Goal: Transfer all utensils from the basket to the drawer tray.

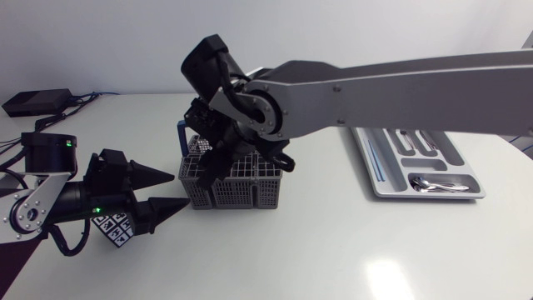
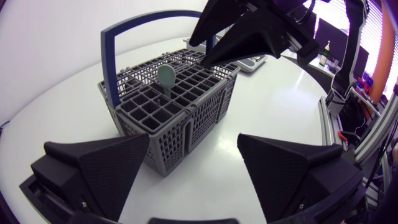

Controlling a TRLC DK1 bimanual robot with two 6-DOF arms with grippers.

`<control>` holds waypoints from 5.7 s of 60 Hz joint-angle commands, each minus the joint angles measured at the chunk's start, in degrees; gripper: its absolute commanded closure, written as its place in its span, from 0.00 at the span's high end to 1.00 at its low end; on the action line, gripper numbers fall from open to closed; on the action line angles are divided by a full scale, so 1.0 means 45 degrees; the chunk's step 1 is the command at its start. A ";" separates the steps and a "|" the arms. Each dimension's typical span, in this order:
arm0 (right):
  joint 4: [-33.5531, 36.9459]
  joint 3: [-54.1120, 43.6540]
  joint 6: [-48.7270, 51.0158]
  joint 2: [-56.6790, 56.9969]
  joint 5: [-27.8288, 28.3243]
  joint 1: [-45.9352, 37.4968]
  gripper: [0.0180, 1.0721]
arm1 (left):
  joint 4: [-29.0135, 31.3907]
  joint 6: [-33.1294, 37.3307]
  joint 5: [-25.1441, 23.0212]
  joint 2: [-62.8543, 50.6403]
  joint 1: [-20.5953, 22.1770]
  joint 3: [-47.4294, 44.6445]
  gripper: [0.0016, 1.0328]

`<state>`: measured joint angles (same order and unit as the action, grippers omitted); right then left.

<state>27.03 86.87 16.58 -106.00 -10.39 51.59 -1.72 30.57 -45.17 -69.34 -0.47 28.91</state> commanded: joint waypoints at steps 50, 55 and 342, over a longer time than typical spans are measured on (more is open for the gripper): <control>-0.0908 0.1692 -0.0774 -0.2500 -0.1890 0.0468 0.34 | -0.0810 0.0336 -0.0100 -0.0841 -0.0052 -0.0193 0.96; -0.0693 0.1848 -0.0833 -0.2676 -0.1890 0.0468 0.31 | -0.0791 0.0336 -0.0119 -0.0841 -0.0091 -0.0213 0.96; -0.0498 -0.4695 1.8718 0.0429 -0.2593 -1.3457 0.41 | 0.2666 -0.0718 0.2205 0.3104 0.2136 -0.0252 0.96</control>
<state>26.28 67.37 99.29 -104.90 -22.79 -9.67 9.76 28.29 -35.46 -55.94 8.67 28.42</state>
